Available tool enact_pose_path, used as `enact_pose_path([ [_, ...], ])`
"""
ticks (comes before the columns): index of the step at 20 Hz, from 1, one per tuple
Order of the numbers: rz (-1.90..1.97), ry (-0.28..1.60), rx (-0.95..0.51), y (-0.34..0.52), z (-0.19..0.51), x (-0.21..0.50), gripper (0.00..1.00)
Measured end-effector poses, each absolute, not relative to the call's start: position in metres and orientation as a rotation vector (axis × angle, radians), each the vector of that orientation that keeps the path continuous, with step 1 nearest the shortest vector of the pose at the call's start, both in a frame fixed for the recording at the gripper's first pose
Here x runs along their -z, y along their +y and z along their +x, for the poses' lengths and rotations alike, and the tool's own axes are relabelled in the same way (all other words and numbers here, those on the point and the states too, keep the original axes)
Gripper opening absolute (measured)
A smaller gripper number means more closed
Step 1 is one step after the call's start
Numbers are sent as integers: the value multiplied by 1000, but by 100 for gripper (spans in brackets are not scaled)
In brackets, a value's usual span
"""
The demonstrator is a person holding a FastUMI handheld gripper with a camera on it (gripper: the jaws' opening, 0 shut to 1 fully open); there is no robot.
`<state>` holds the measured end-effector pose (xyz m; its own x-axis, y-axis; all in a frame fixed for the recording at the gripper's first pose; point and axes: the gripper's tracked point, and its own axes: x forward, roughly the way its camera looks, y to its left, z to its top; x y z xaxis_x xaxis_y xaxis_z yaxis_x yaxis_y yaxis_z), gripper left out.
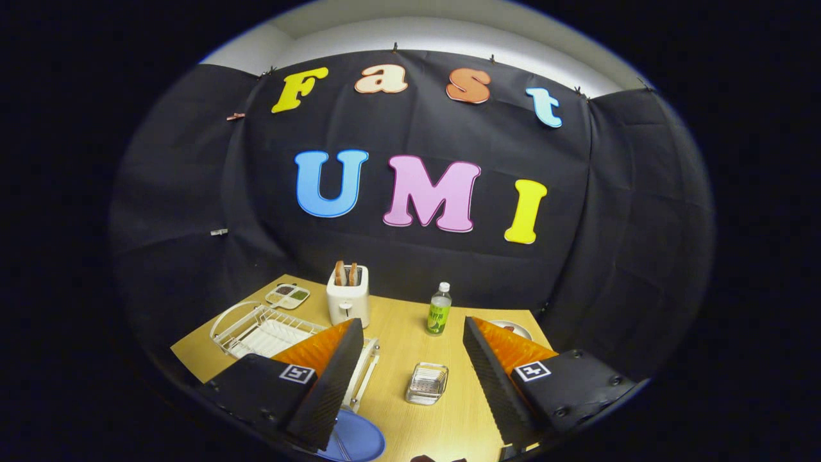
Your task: Take the plate from the dish rack, then take the spoon from the basket and place it into the plate.
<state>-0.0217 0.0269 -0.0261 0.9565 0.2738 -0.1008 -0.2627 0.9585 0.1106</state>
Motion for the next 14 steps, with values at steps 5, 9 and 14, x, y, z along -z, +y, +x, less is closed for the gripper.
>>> enact_pose_path([
  [5,86,41,-263,21,-24,-2,96],
  [9,92,35,-264,25,-28,-1,98],
  [14,86,20,-263,28,-29,-5,98],
])
